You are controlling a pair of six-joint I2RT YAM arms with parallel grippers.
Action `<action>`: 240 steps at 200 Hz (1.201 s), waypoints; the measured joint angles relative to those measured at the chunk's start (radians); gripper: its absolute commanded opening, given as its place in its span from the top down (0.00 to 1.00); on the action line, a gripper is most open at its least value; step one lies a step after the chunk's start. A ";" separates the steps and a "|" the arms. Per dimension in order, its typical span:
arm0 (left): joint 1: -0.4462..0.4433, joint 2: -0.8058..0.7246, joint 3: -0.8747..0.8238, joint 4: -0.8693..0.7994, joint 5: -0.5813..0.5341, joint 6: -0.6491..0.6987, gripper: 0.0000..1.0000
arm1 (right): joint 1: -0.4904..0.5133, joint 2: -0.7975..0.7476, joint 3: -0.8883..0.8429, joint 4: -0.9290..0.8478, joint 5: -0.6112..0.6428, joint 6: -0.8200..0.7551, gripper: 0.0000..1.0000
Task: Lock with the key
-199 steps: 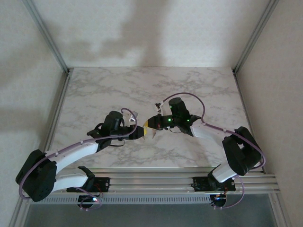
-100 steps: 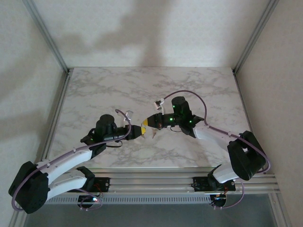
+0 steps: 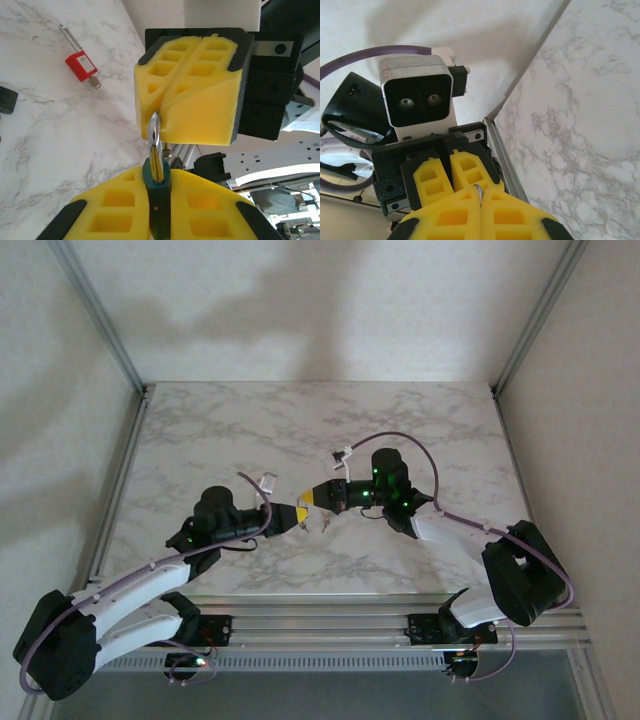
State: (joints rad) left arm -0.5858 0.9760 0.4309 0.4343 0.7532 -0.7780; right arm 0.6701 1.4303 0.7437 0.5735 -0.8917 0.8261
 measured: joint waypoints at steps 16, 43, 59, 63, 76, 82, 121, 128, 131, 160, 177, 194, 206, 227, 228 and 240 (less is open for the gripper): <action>-0.001 -0.010 -0.003 0.013 0.000 -0.005 1.00 | 0.000 0.002 -0.006 0.039 -0.008 0.013 1.00; -0.002 -0.018 -0.005 0.027 0.002 -0.011 1.00 | 0.000 0.007 -0.014 0.092 -0.019 0.031 1.00; -0.002 -0.022 -0.005 0.039 0.004 -0.012 1.00 | 0.000 0.006 -0.015 0.113 -0.023 0.039 1.00; -0.002 -0.022 -0.005 0.041 0.004 -0.012 1.00 | 0.000 0.006 -0.015 0.118 -0.023 0.039 1.00; -0.002 -0.023 -0.005 0.047 0.006 -0.012 1.00 | 0.000 0.006 -0.016 0.128 -0.025 0.042 1.00; -0.002 -0.024 -0.005 0.047 0.006 -0.012 0.91 | 0.000 0.006 -0.017 0.132 -0.026 0.043 1.00; -0.027 -0.033 -0.003 0.061 0.031 -0.001 0.59 | 0.003 0.006 -0.024 0.133 -0.026 0.057 1.00; -0.029 -0.036 -0.001 0.061 0.037 0.004 0.56 | 0.003 0.006 -0.027 0.134 -0.026 0.058 1.00; -0.029 -0.037 -0.001 0.061 0.038 0.007 0.56 | 0.003 0.006 -0.027 0.134 -0.025 0.059 1.00; -0.032 -0.046 0.009 0.037 0.044 0.018 0.55 | 0.003 0.002 -0.031 0.133 -0.021 0.061 1.00; -0.033 -0.048 0.019 0.016 0.044 0.031 0.56 | 0.005 -0.006 -0.034 0.134 -0.016 0.061 1.00; -0.035 -0.054 0.020 0.001 0.043 0.046 0.58 | 0.005 -0.018 -0.044 0.135 -0.007 0.061 1.00; -0.035 -0.055 0.020 -0.010 0.043 0.053 0.58 | 0.009 -0.026 -0.053 0.134 0.002 0.061 1.00; -0.035 -0.055 0.020 -0.019 0.043 0.060 0.59 | 0.010 -0.034 -0.063 0.138 0.009 0.061 1.00; -0.035 -0.055 0.020 -0.020 0.043 0.061 0.60 | 0.010 -0.034 -0.063 0.138 0.009 0.061 1.00; -0.035 -0.055 0.020 -0.024 0.043 0.068 0.61 | 0.010 -0.034 -0.063 0.140 0.009 0.061 1.00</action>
State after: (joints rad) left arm -0.6212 0.9215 0.4507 0.4103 0.7963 -0.7105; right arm 0.6796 1.3964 0.6804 0.7136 -0.8829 0.8867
